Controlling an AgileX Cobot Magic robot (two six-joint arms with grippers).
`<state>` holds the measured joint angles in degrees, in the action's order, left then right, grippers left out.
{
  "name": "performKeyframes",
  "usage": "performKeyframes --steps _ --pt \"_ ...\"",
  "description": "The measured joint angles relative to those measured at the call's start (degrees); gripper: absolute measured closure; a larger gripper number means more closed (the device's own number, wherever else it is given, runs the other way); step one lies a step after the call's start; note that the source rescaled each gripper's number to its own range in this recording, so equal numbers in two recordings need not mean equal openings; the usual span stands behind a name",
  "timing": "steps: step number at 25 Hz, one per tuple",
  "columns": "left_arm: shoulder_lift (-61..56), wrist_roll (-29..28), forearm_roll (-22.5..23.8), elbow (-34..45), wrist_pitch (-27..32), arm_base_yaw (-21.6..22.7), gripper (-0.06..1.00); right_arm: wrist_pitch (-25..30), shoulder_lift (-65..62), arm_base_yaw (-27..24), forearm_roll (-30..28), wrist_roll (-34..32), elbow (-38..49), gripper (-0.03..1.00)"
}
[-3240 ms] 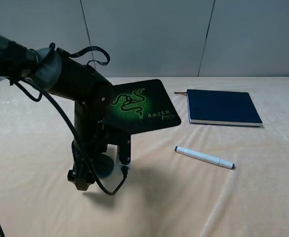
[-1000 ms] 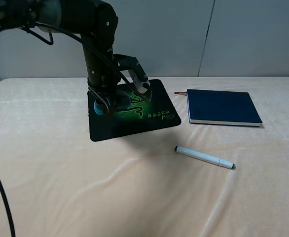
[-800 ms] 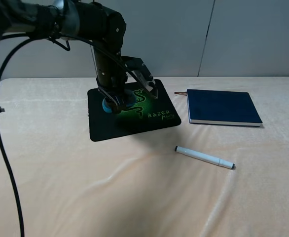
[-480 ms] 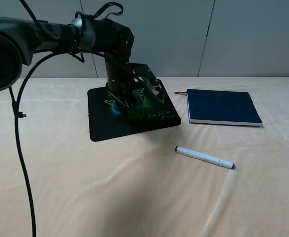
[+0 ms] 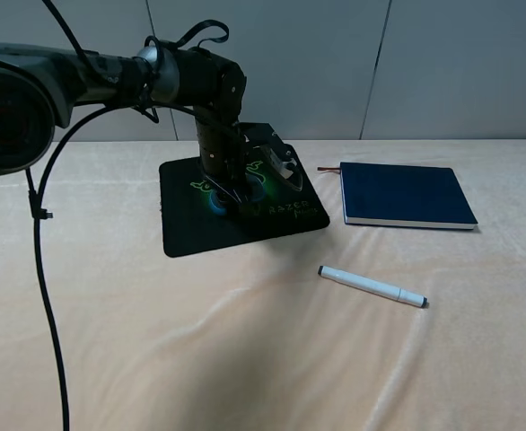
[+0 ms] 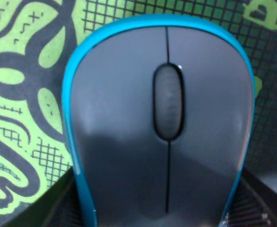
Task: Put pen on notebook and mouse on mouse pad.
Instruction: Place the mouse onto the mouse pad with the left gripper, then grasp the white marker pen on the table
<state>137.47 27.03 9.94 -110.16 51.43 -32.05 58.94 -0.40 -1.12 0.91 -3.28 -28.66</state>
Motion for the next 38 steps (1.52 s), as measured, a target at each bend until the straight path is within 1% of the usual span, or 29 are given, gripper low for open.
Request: performKeyframes --steps 1,2,3,4,5,6,8,9,13,19,22,26,32,36,38 --pt "0.0 -0.6 0.0 0.0 0.0 0.0 0.94 0.0 0.0 0.0 0.0 0.0 0.0 -0.03" --pt "0.0 -1.3 0.0 0.0 0.0 0.0 0.89 0.0 0.0 0.0 0.0 0.0 0.0 -0.03" --pt "0.0 -2.2 0.0 0.0 0.0 0.0 0.73 0.0 0.0 0.0 0.0 0.0 0.0 -0.03" --pt "0.0 -3.0 0.1 0.0 -0.3 0.0 0.45 0.0 0.0 0.0 0.0 0.0 0.0 -0.03" --pt "0.0 -3.5 0.2 0.0 -1.1 0.0 0.26 0.0 0.0 0.0 0.0 0.0 0.0 -0.03" --pt "0.0 -3.9 0.2 0.0 -2.0 0.0 0.14 0.0 0.0 0.0 0.0 0.0 0.0 -0.03" --pt "0.0 -4.3 0.2 0.0 -2.7 0.0 0.03 0.0 0.0 0.0 0.0 0.0 0.0 -0.03" --pt "0.0 -4.4 0.2 0.0 -2.7 0.0 0.00 0.0 0.0 0.0 0.0 0.0 0.0 -0.03" --pt "0.0 -4.7 -0.2 0.0 -2.7 0.0 -0.04 0.0 0.0 0.0 0.0 0.0 0.0 -0.03" --pt "-0.8 -4.7 -0.9 0.0 -1.1 0.1 -0.05 0.0 0.0 0.0 0.0 0.0 0.0 -0.03" --pt "-3.7 -4.8 -1.1 0.0 0.0 0.1 -0.05 0.0 0.0 0.0 0.0 0.0 0.0 -0.03" --pt "-7.9 -5.1 -2.1 0.0 3.9 0.1 -0.05 0.0 0.0 0.0 0.0 0.0 0.0 -0.03" --pt "-14.6 -5.1 -3.1 0.0 14.5 0.1 -0.05 0.0 0.0 0.0 0.0 0.0 0.0 -0.03" --pt "-18.8 -5.1 -5.3 0.1 15.1 0.1 -0.05 0.0 0.0 0.0 0.0 0.0 0.0 -0.03" --pt "-21.5 -5.4 -6.6 1.8 15.1 0.1 -0.05 0.0 0.0 0.0 0.0 0.0 0.0 -0.03"
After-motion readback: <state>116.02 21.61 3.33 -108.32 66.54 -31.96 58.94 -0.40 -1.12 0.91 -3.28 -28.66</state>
